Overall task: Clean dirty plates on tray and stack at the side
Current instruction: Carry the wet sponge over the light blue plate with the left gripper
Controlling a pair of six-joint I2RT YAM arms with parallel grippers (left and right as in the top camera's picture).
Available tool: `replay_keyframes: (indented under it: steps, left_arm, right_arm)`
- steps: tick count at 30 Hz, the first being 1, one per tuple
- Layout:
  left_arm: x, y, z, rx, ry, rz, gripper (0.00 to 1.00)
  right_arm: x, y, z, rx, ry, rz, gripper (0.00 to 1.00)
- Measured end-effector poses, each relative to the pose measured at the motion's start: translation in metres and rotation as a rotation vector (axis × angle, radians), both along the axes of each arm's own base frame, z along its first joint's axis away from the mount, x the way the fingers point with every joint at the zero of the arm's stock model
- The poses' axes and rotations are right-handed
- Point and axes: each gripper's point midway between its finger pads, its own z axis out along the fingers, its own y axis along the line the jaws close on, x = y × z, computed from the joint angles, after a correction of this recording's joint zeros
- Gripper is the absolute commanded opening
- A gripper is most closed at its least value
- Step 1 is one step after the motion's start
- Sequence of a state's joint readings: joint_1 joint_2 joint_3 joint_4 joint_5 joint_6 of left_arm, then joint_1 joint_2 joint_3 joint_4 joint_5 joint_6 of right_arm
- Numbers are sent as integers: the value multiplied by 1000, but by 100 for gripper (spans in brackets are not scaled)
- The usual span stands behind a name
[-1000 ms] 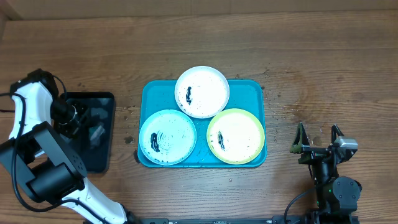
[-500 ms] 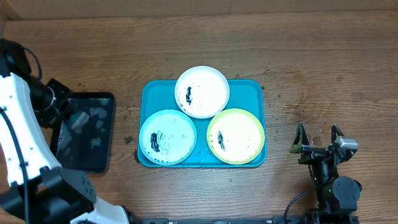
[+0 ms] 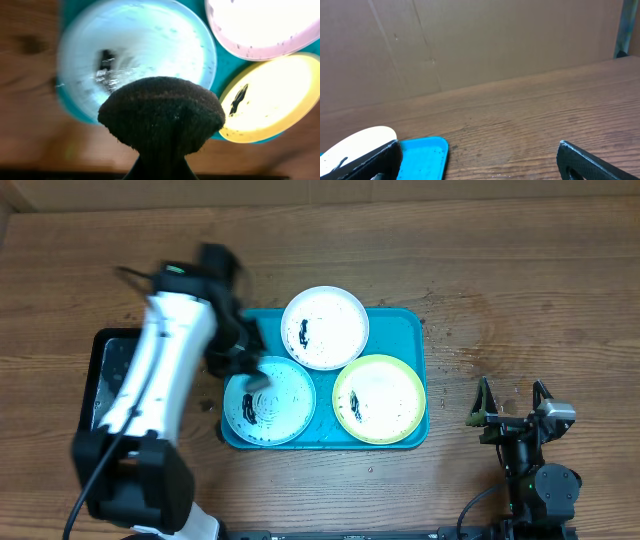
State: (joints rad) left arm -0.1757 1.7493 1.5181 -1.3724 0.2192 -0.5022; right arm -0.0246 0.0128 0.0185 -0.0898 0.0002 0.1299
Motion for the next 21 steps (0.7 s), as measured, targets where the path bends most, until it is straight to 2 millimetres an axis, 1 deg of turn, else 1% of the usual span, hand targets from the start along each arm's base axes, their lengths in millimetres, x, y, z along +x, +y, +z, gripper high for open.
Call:
replay_keyframes:
  steps: [3,5,8,13,14,15,16,18,19,20,21]
  left_arm:
    - [-4,-29,-31,3,-23,-72,4]
    - [-1,-39,-49,26,-64,-90,4]
    - [-4,-41,-68,78,-86,-88,4]
    - [1,-32,-98,125,-141,-44,4]
    - [2,-31,-104,127,-154,-37,12]
    - [1,-31,-109,129,-159,-32,30]
    - [0,-30,-113,129,-164,-29,43]
    - [-2,-29,-118,132,-163,-24,60]
    - [-3,-28,-119,133,-162,-23,66]
    - [-2,-30,-119,126,-166,-30,75]
    - [-1,-32,-119,114,-174,-48,79]
  right_arm:
    - [0,0,0,0,0,0,100]
    - [0,0,0,0,0,0,100]
    - [0,0,0,-1,0,0,100]
    - [0,0,0,0,0,0,100]
    - [0,0,0,-1,1,0,100]
    - [0,0,0,-1,0,0,100]
    - [0,0,0,0,0,0,100]
    - [0,0,0,-1,0,0,100]
    - [0,0,0,-1,0,0,100]
    - [0,0,0,0,1,0,100]
    - [0,0,0,0,0,0,100]
